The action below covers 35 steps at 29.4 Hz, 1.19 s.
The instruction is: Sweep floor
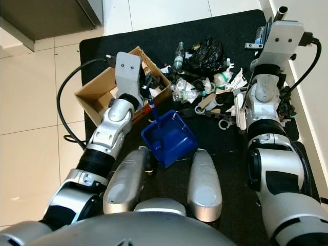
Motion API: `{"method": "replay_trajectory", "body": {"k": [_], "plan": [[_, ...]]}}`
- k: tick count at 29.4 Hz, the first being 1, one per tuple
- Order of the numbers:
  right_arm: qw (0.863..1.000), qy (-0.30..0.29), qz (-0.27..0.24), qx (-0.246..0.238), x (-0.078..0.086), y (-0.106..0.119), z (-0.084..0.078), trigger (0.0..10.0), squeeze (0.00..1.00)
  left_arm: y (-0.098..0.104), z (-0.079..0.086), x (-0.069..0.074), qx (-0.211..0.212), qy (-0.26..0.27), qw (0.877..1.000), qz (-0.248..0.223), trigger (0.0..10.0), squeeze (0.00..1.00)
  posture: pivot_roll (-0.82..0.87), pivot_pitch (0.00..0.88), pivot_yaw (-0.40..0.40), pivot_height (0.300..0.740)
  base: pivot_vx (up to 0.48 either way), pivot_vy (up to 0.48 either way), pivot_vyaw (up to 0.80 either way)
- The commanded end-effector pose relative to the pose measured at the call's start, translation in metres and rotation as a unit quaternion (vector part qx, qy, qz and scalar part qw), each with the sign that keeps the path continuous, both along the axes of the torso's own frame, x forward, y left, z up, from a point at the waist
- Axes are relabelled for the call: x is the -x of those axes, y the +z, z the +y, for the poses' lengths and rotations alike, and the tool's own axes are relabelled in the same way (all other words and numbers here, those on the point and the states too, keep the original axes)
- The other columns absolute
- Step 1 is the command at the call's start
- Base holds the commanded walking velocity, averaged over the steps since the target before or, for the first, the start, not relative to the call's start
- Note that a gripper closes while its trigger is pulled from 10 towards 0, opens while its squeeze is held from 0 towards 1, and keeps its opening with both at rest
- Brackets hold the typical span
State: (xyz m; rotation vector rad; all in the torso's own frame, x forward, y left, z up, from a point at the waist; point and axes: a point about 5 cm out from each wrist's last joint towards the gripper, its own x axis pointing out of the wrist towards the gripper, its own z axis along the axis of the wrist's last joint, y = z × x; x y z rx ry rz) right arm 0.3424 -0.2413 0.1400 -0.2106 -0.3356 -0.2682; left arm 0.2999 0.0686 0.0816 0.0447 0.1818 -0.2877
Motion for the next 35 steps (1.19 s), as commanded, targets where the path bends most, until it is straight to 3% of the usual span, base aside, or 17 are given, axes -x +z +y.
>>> {"method": "replay_trajectory", "body": {"k": [1,9,10,22,27,35], "plan": [[1.0,0.006,-0.016,0.005,0.001,0.003,0.003,10.0,0.0,-0.009,0.003,0.004,-0.002,0.005,1.0,0.013,10.0,1.0,0.08,0.167,0.078,0.74,0.0,0.0,0.0],[1.0,0.007,-0.015,0.006,0.001,0.003,0.003,10.0,0.0,-0.01,0.012,0.007,-0.006,0.004,1.0,0.011,10.0,1.0,0.08,0.166,0.077,0.74,0.0,0.0,0.0],[1.0,0.008,-0.016,0.006,0.001,0.003,0.003,10.0,0.0,-0.01,0.014,0.007,-0.007,0.002,1.0,0.011,10.0,0.01,0.08,0.166,0.077,0.74,0.0,0.0,0.0],[1.0,0.009,-0.016,0.006,0.0,0.004,0.003,10.0,0.0,-0.016,0.039,0.01,-0.017,-0.051,0.998,0.029,10.0,0.0,0.09,0.165,0.073,0.74,0.0,0.0,0.0],[1.0,0.009,-0.016,0.007,-0.001,0.005,0.003,10.0,0.0,-0.013,0.061,0.006,-0.031,-0.131,0.991,0.016,10.0,0.0,0.09,0.166,0.067,0.74,0.0,0.0,0.0],[1.0,0.011,-0.017,0.009,-0.002,0.008,0.002,10.0,0.0,-0.003,0.077,-0.006,-0.045,-0.202,0.978,-0.012,10.0,0.0,0.07,0.165,0.059,0.74,0.0,0.0,0.0]]}}
